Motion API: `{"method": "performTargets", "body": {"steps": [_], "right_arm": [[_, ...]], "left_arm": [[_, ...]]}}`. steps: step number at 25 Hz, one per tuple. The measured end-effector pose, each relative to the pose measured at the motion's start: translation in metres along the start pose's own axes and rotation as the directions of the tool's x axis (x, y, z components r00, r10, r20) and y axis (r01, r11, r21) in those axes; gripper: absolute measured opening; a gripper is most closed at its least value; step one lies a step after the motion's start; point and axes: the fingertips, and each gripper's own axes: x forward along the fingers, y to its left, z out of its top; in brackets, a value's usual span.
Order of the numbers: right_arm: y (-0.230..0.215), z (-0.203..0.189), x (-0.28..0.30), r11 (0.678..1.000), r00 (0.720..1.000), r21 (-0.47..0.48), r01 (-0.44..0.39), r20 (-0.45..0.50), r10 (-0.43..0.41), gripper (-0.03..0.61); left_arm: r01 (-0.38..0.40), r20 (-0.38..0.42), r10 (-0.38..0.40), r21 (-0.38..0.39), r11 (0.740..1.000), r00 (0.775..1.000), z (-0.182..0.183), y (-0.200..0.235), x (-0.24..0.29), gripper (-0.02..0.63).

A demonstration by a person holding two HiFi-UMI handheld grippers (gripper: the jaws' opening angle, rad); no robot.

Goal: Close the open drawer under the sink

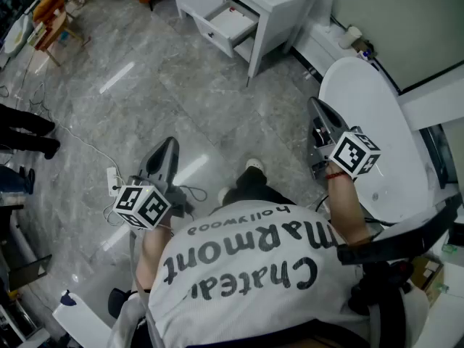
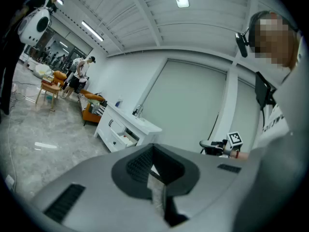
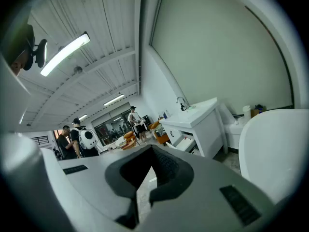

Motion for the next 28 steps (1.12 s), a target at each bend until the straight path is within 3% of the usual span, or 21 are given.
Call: {"method": "performTargets", "body": {"steps": [7, 13, 18, 20, 23, 26, 28], "right_arm": [[0.010, -0.002, 0.000, 1.000, 1.000, -0.013, -0.007, -0.002, 0.007, 0.011], [0.015, 0.003, 0.005, 1.000, 0.999, 0.003, -0.023, 0.023, 0.023, 0.011], [0.029, 0.017, 0.009, 0.982, 0.983, 0.118, -0.144, 0.131, 0.129, 0.012], [0.045, 0.020, 0.015, 0.977, 0.975, 0.084, -0.195, 0.124, 0.184, 0.012], [0.066, 0.025, 0.027, 0.972, 0.968, -0.050, -0.229, 0.092, 0.233, 0.012], [0.088, 0.024, 0.041, 0.939, 0.951, -0.175, -0.296, 0.032, 0.306, 0.012], [0.100, 0.018, 0.053, 0.911, 0.925, -0.168, -0.376, -0.004, 0.380, 0.011]], "left_arm": [[0.000, 0.020, 0.000, -0.002, 1.000, 1.000, 0.005, 0.002, -0.010, 0.008], [0.054, 0.086, -0.054, 0.008, 0.999, 0.995, 0.016, -0.006, -0.016, 0.008], [0.124, 0.178, -0.133, 0.059, 0.990, 0.975, 0.034, -0.021, -0.022, 0.008], [0.188, 0.213, -0.204, 0.094, 0.978, 0.956, 0.044, -0.032, -0.026, 0.008], [0.313, 0.259, -0.312, 0.039, 0.949, 0.914, 0.058, -0.043, -0.028, 0.008], [0.307, 0.278, -0.302, 0.025, 0.951, 0.912, 0.069, -0.037, -0.022, 0.008], [0.280, 0.287, -0.284, 0.054, 0.958, 0.915, 0.074, -0.032, -0.016, 0.008]]}}
